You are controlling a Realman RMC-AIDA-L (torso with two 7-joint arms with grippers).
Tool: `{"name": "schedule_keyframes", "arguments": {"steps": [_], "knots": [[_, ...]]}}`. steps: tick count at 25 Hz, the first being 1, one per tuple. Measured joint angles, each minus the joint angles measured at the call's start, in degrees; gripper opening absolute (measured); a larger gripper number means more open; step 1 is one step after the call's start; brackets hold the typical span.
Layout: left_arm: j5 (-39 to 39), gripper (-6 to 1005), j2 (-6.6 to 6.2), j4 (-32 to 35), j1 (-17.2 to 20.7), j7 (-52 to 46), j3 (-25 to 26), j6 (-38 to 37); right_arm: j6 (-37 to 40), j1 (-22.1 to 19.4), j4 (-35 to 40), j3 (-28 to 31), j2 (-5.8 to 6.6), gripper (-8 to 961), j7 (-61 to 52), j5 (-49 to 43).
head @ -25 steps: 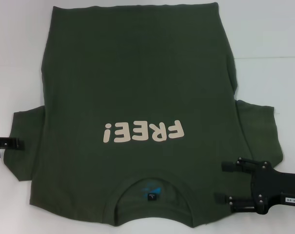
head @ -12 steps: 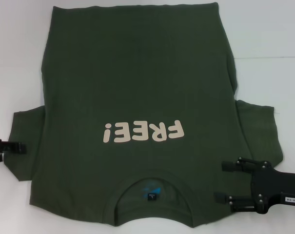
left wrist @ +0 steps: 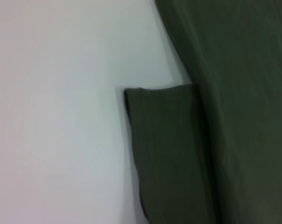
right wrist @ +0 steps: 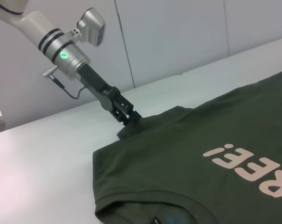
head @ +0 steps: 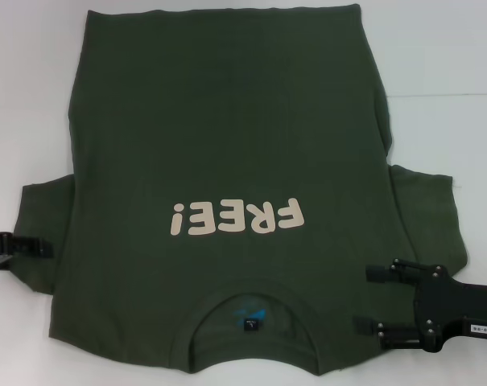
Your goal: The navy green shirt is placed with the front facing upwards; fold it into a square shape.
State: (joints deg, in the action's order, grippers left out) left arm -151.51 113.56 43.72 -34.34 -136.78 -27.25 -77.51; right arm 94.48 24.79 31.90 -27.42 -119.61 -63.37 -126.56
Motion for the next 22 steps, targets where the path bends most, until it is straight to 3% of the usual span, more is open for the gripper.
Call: {"name": "schedule_keyframes", "arguments": {"steps": [18, 22], "knots": [[0.11, 863, 0.52, -1.01, -0.74, -1.33, 0.0, -0.62, 0.01, -0.01, 0.0, 0.0, 0.0, 911, -0.12, 0.0], [0.0, 727, 0.68, -1.01, -0.73, -1.7, -1.2, -0.6, 0.05, 0.0, 0.0, 0.01, 0.0, 911, -0.18, 0.0]]}}
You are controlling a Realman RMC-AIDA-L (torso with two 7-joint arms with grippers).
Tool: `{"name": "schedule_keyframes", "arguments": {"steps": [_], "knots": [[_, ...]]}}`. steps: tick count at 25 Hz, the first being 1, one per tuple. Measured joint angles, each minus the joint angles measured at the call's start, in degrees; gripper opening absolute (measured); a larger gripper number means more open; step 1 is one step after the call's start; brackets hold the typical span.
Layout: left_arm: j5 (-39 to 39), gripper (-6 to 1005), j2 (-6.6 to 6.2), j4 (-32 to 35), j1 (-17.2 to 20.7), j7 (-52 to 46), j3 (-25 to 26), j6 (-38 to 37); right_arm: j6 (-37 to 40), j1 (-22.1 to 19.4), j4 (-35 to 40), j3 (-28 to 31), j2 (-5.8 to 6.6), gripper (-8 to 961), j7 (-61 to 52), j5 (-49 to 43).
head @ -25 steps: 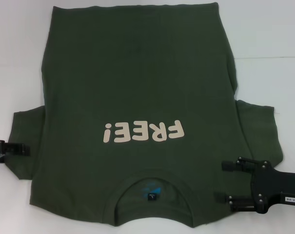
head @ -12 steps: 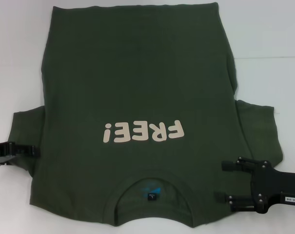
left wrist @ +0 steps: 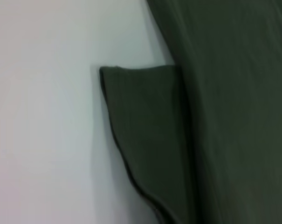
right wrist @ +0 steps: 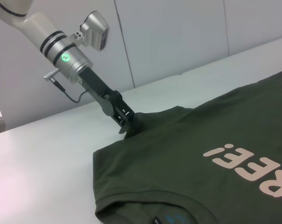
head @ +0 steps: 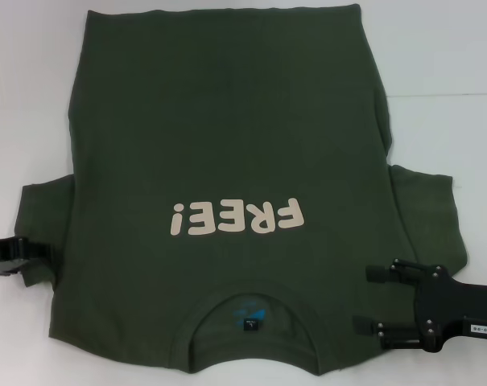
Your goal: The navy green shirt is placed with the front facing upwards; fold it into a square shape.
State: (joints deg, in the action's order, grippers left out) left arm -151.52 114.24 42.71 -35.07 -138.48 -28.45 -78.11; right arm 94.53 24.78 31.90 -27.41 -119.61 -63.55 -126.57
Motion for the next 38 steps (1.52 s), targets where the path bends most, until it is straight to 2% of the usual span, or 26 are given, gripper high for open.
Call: {"name": "schedule_keyframes", "arguments": {"steps": [2, 7, 21, 27, 32, 36, 38], "knots": [[-0.01, 659, 0.11, 0.0, 0.0, -0.08, -0.27, 0.16, 0.03, 0.0, 0.0, 0.0, 0.0, 911, -0.04, 0.0], [0.05, 417, 0.19, 0.0, 0.08, -0.75, -0.06, 0.46, 0.15, -0.09, 0.0, 0.0, 0.0, 911, -0.06, 0.0], [0.35, 3, -0.19, 0.5, 0.28, -0.83, 0.28, -0.61, 0.17, -0.44, 0.0, -0.01, 0.0, 911, -0.09, 0.1], [0.47, -1, -0.47, 2.88, 0.2, -0.84, 0.96, -2.66, 0.28, -0.52, 0.0, 0.09, 0.0, 912, -0.08, 0.11], [0.51, 0, -1.05, 7.43, -0.36, -1.53, 2.24, -5.87, 0.31, -0.54, 0.0, 0.15, 0.0, 911, -0.08, 0.24], [0.11, 0, -2.28, 10.67, -0.99, -2.62, 2.3, -7.04, 0.31, -0.48, 0.0, 0.21, 0.0, 911, -0.08, 0.28], [0.06, 0, -3.37, 11.8, -1.47, -3.19, 2.39, -7.58, 0.31, -0.45, 0.0, 0.28, 0.0, 911, -0.08, 0.32]]}}
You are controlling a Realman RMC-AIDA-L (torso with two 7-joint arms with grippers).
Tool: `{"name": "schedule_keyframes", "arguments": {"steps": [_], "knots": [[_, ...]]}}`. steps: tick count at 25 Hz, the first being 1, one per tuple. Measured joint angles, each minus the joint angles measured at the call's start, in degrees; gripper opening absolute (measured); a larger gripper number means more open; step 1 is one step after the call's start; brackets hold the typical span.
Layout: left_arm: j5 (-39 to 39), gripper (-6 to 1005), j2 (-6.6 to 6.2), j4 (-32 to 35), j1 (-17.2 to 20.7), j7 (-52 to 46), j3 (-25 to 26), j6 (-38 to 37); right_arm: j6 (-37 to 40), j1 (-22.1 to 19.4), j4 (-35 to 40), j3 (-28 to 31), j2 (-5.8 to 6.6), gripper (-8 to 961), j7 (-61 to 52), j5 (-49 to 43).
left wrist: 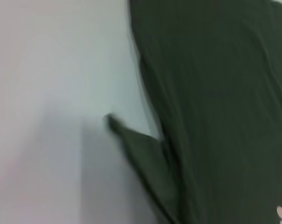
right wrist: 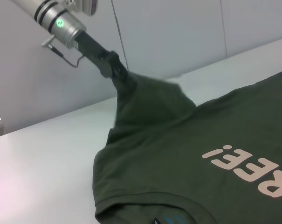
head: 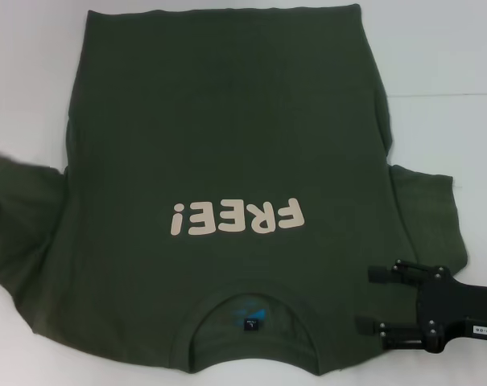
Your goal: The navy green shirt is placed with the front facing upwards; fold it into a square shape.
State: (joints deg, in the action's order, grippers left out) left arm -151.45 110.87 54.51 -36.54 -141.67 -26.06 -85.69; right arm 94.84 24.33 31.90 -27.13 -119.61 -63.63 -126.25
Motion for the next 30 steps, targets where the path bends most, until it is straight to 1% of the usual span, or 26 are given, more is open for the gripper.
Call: {"name": "schedule_keyframes", "arguments": {"steps": [4, 8, 15, 18, 20, 21, 22, 23, 26, 30], "knots": [[-0.2, 1, -1.79, 1.15, -1.49, -0.75, 0.06, -1.62, 0.07, 0.01, 0.0, 0.15, 0.0, 910, 0.0, 0.05], [-0.92, 1, -2.51, 2.19, -3.4, -2.04, -0.23, -3.48, 0.08, 0.02, 0.0, 0.15, -0.07, 910, 0.0, 0.05], [-0.28, 0, -2.59, 2.16, -6.11, -5.81, -0.29, -7.11, -0.1, 0.21, 0.0, 0.13, -0.18, 909, 0.0, 0.05], [-0.01, -1, -2.27, 2.13, -7.38, -6.89, -0.29, -8.86, -0.15, 0.21, 0.0, 0.1, -0.14, 909, 0.0, 0.04], [0.63, -1, -1.32, 2.07, -8.39, -7.09, -0.35, -10.06, -0.21, 0.2, 0.0, 0.12, -0.11, 908, 0.03, 0.03], [0.99, -1, -0.57, 2.06, -8.91, -7.18, -0.5, -10.62, -0.22, 0.21, 0.0, 0.12, -0.12, 908, 0.09, 0.03], [1.24, -1, 0.39, 2.13, -9.43, -7.26, -0.7, -10.6, -0.27, 0.2, 0.0, 0.11, -0.12, 908, 0.16, 0.03], [1.38, -1, 1.04, 2.15, -9.74, -7.29, -0.84, -10.49, -0.32, 0.2, -0.02, 0.06, -0.13, 908, 0.23, 0.03], [1.53, -1, 3.87, 1.88, -10.8, -7.35, -1.91, -8.32, -0.5, 0.34, -0.07, -0.24, -0.17, 908, 0.2, -0.02], [1.89, -1, 7.43, 1.75, -11.0, -7.35, -3.99, -4.81, -0.38, 0.43, -0.09, -0.29, -0.18, 907, 0.13, -0.01]]}}
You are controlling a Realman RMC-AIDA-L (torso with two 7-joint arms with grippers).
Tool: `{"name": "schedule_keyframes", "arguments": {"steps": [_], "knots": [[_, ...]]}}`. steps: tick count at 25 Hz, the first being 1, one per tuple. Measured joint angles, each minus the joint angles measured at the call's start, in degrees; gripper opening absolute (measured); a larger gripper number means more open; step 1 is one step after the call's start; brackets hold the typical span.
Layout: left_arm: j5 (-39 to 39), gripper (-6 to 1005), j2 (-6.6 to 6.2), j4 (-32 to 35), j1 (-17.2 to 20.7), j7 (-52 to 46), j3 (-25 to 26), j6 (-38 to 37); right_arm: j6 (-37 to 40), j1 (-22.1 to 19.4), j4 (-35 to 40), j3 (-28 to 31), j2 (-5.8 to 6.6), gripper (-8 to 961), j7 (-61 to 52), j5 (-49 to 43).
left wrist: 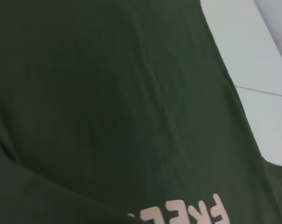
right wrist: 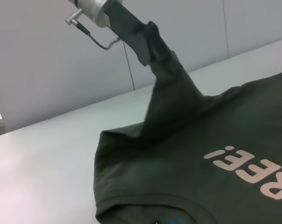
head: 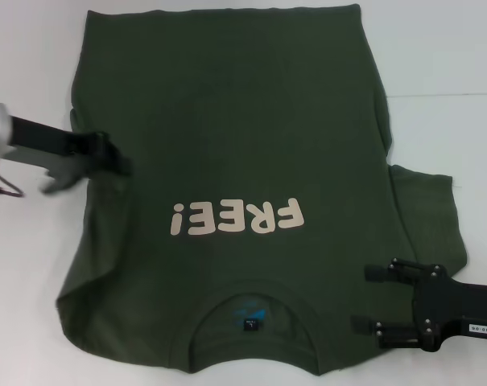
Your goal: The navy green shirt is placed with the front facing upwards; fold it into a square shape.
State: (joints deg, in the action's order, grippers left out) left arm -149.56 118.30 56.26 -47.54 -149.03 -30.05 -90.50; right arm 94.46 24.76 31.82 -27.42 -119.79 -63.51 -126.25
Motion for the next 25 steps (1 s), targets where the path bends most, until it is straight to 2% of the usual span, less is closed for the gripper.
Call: {"name": "schedule_keyframes", "arguments": {"steps": [2, 5, 9, 12, 15, 17, 23, 25], "knots": [[0.04, -1, 1.86, -0.25, 0.36, 0.02, -0.68, 2.04, 0.11, 0.01, 0.0, -0.01, 0.0, 907, -0.01, 0.01], [0.1, 0, 3.16, -1.72, 0.85, 0.02, -1.95, 5.23, 0.12, 0.03, 0.0, -0.01, 0.0, 906, -0.02, 0.03], [0.11, 0, 3.48, -4.21, 1.34, -0.01, -3.89, 8.42, 0.28, 0.03, 0.0, -0.01, 0.03, 906, -0.04, 0.12], [0.1, 0, 2.97, -4.27, 1.7, -0.03, -3.97, 8.76, 0.29, 0.03, 0.0, -0.01, 0.08, 906, -0.04, 0.13], [-0.12, 1, 1.83, -3.86, 2.21, -0.04, -4.0, 8.22, 0.32, 0.03, 0.0, 0.08, 0.04, 905, -0.04, 0.14], [-0.43, 2, 0.55, -3.8, 2.62, -0.18, -4.04, 7.64, 0.35, 0.03, -0.01, 0.17, 0.02, 905, -0.04, 0.14], [-1.24, 2, -5.0, -1.05, 5.17, -2.71, -4.17, 5.77, 0.37, 0.01, 0.0, 0.47, 0.0, 904, -0.11, 0.14], [-2.3, 2, -6.13, 0.03, 5.65, -3.31, -4.15, 5.61, 0.37, -0.06, 0.0, 0.51, 0.0, 904, -0.12, 0.14]]}}
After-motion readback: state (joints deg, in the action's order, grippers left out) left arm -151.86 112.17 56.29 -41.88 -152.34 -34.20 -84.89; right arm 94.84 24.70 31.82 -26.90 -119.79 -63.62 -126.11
